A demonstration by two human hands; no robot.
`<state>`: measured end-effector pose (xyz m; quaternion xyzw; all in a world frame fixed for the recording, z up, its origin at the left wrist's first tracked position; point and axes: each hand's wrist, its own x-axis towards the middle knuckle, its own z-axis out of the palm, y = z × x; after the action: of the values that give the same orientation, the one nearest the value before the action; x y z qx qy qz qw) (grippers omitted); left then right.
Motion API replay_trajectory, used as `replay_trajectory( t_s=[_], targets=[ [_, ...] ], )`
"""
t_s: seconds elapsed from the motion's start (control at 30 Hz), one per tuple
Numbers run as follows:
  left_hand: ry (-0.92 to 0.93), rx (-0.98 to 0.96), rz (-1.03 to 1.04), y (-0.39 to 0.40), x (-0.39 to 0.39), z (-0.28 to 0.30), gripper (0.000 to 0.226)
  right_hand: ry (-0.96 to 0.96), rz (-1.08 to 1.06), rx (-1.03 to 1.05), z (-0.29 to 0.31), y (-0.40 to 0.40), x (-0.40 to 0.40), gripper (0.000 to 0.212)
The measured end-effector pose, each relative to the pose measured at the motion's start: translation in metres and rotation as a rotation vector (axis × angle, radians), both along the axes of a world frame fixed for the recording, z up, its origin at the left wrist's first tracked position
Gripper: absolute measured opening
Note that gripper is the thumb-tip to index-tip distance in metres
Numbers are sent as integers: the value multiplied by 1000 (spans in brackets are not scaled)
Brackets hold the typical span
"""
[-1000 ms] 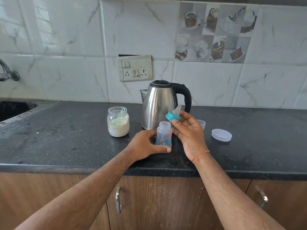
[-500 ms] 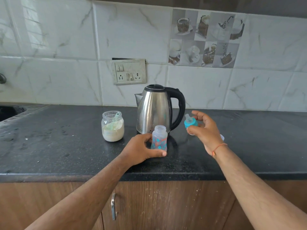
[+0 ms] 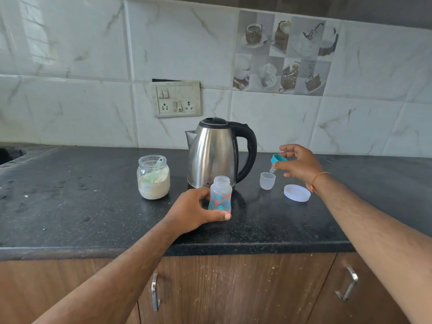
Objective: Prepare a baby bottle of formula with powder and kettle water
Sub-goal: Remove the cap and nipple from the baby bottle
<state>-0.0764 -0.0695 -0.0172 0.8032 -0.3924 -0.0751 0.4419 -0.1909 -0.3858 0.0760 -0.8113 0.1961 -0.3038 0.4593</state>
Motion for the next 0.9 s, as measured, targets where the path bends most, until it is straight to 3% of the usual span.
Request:
replay_trajectory(
  t_s=[0.23, 0.47, 0.9],
  targets=[
    [-10, 15, -7, 1, -2, 2, 69, 10, -68, -85, -15, -5, 20, 54],
    [13, 12, -13, 4, -1, 3, 94, 85, -47, -151, -27, -5, 32, 60],
    [24, -18, -16, 3, -6, 6, 76, 176, -14, -241, -43, -7, 36, 65]
  ],
)
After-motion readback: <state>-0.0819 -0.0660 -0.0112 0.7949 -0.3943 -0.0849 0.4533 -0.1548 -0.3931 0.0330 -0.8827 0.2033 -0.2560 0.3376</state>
